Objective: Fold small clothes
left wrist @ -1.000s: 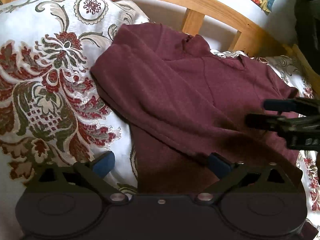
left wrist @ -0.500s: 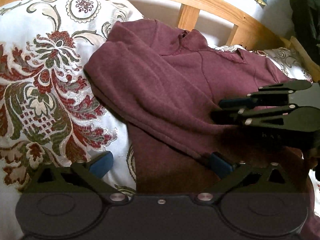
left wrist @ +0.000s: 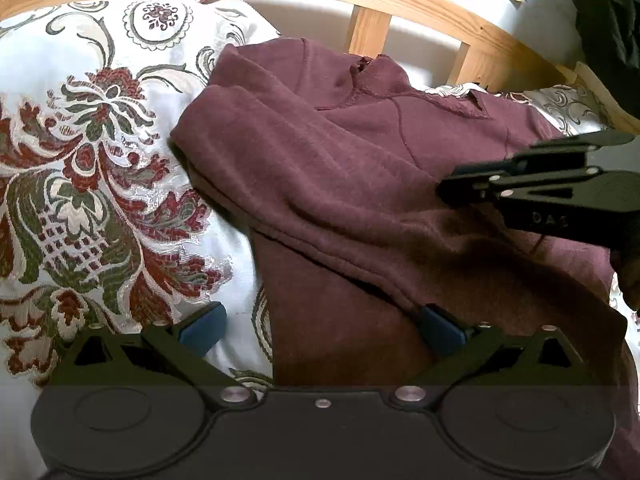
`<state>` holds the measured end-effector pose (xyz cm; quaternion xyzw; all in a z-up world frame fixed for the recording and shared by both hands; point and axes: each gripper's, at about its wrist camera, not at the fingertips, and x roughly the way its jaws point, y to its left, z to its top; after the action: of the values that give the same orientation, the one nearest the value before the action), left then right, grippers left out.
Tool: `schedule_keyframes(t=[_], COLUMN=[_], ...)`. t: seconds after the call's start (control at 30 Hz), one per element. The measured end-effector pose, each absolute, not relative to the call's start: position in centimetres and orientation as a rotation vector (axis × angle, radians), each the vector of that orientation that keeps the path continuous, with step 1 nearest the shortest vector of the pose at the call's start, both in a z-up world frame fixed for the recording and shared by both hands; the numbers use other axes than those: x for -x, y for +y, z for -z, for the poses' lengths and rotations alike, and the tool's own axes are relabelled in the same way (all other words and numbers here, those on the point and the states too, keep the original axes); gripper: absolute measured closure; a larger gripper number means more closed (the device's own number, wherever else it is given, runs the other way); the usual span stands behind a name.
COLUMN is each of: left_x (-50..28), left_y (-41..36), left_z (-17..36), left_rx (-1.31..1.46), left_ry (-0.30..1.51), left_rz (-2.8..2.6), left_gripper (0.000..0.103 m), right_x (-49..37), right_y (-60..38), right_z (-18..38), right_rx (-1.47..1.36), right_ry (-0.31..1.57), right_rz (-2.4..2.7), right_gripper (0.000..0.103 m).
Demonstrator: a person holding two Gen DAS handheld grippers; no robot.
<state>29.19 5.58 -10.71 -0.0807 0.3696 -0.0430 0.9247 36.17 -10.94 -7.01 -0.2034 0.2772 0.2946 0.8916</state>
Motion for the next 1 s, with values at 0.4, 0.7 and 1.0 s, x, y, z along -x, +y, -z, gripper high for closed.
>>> schedule_keyframes(t=[0.4,0.7,1.0], left_x=[-29.0,-29.0,-28.4], left_y=[5.5,5.4,5.5], left_z=[10.8,10.6,8.4], left_rx=[0.149,0.132,0.104], left_ry=[0.742,0.749,0.828], left_rz=[0.092,0.098,0.051], left_gripper=[0.001,0.001,0.001], right_x=[-35.6,-31.3,-23.0], right_y=[-8.9,-13.0,-18.4], right_z=[8.3,5.2,5.0], right_rx=[0.617,0.547,0.562], right_ry=[0.526,0.512,0.584], right_rz=[-0.522,-0.502,-0.431], right_gripper=[0.034,0.009,0.001])
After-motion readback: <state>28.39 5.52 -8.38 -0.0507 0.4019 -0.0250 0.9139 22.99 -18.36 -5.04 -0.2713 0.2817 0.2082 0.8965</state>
